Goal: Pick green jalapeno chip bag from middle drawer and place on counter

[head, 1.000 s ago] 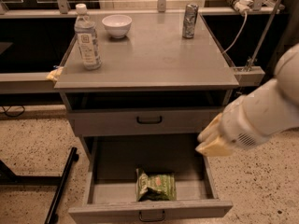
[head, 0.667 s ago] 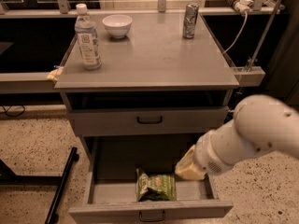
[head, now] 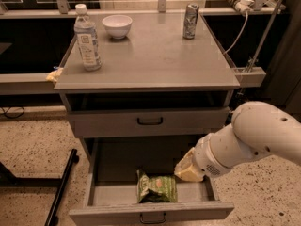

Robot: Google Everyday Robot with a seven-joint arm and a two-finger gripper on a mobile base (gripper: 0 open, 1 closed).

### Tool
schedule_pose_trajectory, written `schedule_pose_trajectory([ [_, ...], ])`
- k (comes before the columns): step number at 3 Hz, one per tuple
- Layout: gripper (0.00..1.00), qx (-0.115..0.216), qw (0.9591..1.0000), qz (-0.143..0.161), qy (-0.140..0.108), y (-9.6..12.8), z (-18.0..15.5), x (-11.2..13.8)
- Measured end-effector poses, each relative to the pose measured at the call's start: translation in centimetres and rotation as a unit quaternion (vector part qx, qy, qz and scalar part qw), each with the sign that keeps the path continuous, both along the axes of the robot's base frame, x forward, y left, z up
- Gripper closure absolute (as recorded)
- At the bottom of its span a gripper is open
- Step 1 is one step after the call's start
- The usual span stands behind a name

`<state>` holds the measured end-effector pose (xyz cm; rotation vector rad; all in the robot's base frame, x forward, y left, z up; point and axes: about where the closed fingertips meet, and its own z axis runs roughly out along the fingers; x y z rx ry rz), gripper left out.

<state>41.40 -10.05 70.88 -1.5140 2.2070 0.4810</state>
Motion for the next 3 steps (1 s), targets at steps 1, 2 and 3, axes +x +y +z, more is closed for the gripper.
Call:
schedule_pose_trajectory([
  [1, 1.00, -0.009, 0.9998, 0.008, -0.013, 0.2, -3.3, 0.2],
  [2, 1.00, -0.005, 0.9988, 0.032, -0.037, 1.3, -10.4, 1.8],
  [3, 1.00, 0.029, 0.9958, 0.047, -0.072, 3.2, -15.5, 5.0],
])
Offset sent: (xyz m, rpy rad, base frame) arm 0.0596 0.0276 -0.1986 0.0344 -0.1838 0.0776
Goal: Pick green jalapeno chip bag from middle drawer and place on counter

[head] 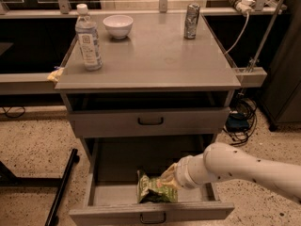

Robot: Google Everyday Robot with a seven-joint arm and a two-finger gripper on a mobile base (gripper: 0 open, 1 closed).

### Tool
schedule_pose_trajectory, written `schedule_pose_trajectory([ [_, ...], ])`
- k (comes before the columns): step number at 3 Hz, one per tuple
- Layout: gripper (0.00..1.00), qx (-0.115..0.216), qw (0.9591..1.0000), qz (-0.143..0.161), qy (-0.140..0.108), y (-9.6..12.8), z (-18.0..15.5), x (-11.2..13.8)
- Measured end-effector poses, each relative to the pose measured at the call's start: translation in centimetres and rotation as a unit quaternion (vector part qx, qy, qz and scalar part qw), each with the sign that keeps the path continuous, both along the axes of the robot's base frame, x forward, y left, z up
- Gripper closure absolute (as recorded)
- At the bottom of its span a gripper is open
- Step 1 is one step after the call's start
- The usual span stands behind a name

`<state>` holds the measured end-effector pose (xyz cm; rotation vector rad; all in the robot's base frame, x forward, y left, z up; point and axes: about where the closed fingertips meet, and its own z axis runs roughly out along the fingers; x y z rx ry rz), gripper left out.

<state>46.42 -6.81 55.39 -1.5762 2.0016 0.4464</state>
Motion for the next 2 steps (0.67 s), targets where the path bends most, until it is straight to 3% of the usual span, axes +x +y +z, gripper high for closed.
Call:
schedule_pose_trajectory([
  [1, 1.00, 0.011, 0.9998, 0.000, 0.014, 0.38, -1.96, -0.46],
  [2, 1.00, 0.011, 0.9999, 0.003, 0.007, 0.25, -2.48, -0.38],
])
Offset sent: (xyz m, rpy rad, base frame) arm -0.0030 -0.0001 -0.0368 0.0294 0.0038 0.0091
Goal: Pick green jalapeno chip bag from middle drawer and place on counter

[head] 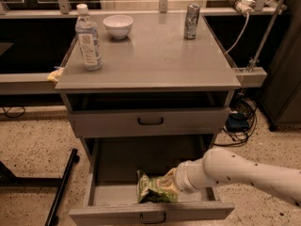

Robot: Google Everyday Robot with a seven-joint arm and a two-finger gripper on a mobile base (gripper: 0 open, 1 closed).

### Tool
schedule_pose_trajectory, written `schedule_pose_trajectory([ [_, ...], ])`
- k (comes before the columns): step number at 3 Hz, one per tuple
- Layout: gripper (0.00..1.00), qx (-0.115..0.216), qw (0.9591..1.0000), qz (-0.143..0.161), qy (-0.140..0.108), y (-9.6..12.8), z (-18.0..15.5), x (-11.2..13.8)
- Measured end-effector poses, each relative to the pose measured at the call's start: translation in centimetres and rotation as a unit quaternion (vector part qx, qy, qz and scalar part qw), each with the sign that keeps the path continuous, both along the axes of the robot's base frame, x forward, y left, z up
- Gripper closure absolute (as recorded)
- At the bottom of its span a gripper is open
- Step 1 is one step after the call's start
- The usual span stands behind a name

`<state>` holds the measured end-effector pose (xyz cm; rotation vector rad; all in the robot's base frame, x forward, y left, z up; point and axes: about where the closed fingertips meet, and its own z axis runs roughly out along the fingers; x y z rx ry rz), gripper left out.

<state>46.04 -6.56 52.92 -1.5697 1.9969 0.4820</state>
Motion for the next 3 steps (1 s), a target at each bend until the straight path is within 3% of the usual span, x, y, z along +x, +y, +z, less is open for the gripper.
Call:
schedule_pose_trajectory([
  [1, 0.85, 0.011, 0.9998, -0.001, -0.016, 0.0, -1.1, 0.7],
  [3, 0.39, 0.045, 0.9978, 0.019, -0.045, 0.8, -3.7, 3.0],
])
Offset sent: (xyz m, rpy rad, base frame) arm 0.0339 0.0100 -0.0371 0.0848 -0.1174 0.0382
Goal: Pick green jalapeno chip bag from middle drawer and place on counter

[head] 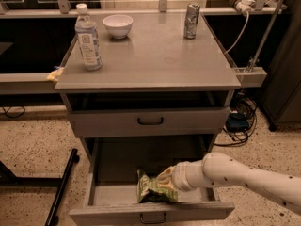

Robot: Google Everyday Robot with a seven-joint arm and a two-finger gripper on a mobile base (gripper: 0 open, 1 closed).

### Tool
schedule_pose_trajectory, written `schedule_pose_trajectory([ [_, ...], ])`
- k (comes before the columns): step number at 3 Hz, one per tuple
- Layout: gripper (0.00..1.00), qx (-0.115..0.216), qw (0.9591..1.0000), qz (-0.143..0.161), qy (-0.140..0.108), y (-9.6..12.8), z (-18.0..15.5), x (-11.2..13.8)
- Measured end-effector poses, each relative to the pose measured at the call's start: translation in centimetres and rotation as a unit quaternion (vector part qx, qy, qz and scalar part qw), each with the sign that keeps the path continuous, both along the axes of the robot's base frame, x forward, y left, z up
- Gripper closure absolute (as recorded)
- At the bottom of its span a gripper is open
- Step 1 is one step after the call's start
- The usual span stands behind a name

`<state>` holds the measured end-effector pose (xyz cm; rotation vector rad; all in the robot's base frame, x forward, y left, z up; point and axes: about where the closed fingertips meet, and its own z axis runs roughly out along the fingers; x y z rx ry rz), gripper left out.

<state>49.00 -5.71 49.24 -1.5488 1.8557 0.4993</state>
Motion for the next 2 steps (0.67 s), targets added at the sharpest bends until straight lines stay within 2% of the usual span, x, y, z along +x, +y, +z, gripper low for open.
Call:
schedule_pose_trajectory([
  [2, 0.35, 0.028, 0.9993, 0.024, 0.007, 1.1, -3.6, 1.8],
])
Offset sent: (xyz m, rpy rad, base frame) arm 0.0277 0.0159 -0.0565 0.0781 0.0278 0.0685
